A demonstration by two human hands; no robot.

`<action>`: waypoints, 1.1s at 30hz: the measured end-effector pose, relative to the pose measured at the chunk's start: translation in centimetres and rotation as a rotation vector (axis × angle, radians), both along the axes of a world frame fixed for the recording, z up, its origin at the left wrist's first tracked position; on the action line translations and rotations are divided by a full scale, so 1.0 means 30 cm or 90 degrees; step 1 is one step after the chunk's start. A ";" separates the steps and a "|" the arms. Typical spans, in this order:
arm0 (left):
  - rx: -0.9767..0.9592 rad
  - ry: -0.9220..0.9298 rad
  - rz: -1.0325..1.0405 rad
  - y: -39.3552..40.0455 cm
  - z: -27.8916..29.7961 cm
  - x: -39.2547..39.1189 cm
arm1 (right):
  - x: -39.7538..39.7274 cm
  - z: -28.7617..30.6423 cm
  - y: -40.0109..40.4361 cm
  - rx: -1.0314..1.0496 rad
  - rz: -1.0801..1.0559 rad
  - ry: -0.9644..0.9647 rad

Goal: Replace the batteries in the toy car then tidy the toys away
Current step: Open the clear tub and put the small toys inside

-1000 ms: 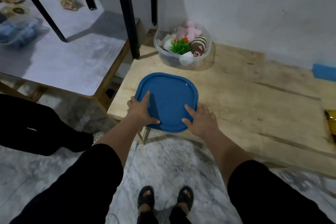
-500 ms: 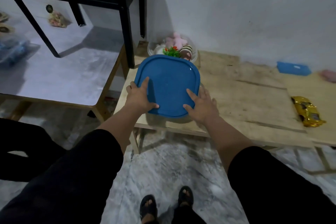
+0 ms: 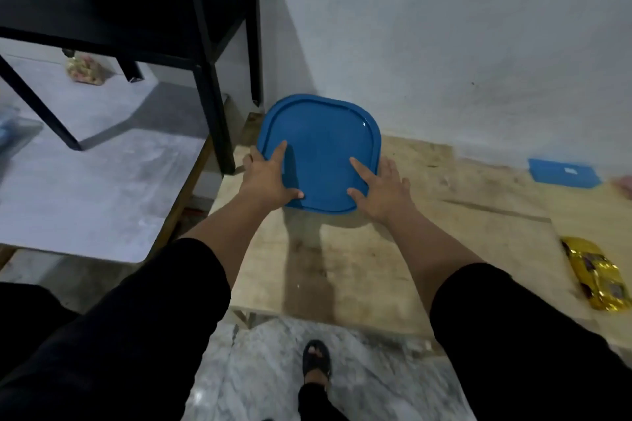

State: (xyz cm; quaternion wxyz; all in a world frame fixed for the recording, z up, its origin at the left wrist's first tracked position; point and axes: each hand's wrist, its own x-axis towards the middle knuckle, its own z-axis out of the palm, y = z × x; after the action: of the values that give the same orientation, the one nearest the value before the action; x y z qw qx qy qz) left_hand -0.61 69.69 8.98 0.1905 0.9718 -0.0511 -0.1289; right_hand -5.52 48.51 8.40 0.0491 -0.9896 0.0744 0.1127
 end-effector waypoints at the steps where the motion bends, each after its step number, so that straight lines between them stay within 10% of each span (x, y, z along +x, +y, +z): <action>1: 0.009 0.008 0.004 -0.013 -0.002 0.036 | 0.044 -0.006 -0.011 0.007 0.007 0.005; 33: 0.257 0.141 -0.170 -0.177 -0.018 0.463 | 0.511 -0.046 -0.099 0.012 0.172 0.174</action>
State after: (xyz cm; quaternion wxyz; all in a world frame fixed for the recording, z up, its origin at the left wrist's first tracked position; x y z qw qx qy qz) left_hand 13.29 64.39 8.43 -0.0210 0.9548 -0.1307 -0.2661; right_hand 9.82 45.54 7.01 0.0326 -0.9656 -0.0543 0.2521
